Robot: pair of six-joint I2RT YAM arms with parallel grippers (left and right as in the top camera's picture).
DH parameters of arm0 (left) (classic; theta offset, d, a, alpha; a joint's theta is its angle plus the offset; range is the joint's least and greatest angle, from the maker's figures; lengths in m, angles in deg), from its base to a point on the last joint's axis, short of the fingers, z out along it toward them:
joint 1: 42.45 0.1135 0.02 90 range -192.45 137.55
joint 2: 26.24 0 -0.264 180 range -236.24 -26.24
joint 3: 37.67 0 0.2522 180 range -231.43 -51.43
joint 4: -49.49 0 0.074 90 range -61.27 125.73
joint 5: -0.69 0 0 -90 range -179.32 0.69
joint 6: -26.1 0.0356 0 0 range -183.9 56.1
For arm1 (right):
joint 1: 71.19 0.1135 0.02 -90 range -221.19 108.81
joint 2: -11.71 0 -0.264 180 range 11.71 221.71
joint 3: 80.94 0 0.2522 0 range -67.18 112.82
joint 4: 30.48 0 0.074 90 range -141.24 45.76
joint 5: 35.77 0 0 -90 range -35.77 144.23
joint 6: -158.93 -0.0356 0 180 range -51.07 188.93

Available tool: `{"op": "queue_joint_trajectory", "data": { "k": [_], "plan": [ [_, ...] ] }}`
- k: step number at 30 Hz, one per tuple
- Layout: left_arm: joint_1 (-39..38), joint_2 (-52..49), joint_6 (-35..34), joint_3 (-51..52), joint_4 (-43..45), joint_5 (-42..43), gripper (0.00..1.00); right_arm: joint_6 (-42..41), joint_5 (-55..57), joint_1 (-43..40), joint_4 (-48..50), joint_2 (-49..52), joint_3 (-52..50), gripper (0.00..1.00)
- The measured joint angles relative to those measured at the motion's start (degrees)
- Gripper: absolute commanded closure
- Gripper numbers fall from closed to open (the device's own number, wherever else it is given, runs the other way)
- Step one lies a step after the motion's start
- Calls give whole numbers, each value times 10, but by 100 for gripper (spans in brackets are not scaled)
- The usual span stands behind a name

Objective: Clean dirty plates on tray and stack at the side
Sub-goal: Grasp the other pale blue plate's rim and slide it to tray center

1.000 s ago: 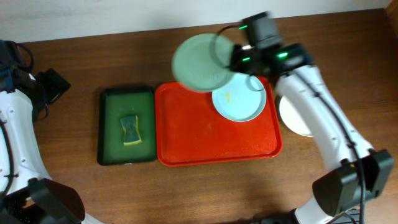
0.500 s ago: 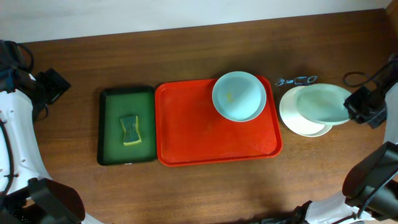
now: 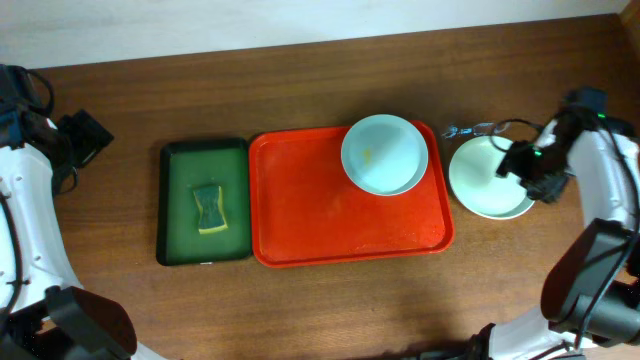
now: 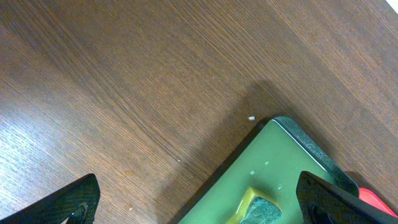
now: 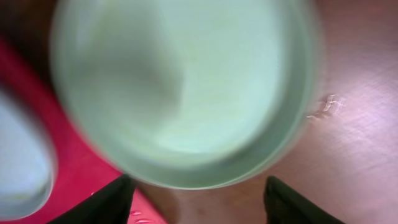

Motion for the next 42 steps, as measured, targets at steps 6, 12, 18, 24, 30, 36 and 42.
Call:
{"op": "queue_joint_trajectory", "data": {
  "k": [6,12,18,24,30,36,42],
  "plan": [
    [0,0,0,0,0,0,1,42,-11,168,71,0,-1,37],
    [0,0,0,0,0,0,1,38,-10,234,133,4,-1,43],
    [0,0,0,0,0,0,1,24,-4,235,164,69,-1,64],
    [0,0,0,0,0,0,1,10,14,235,186,103,-1,64],
    [0,0,0,0,0,0,1,-9,31,235,199,106,-7,65],
    [0,0,0,0,0,0,1,-22,27,235,252,106,-47,96],
    [0,0,0,0,0,0,1,-43,-86,236,216,106,-48,96]
  ]
}}
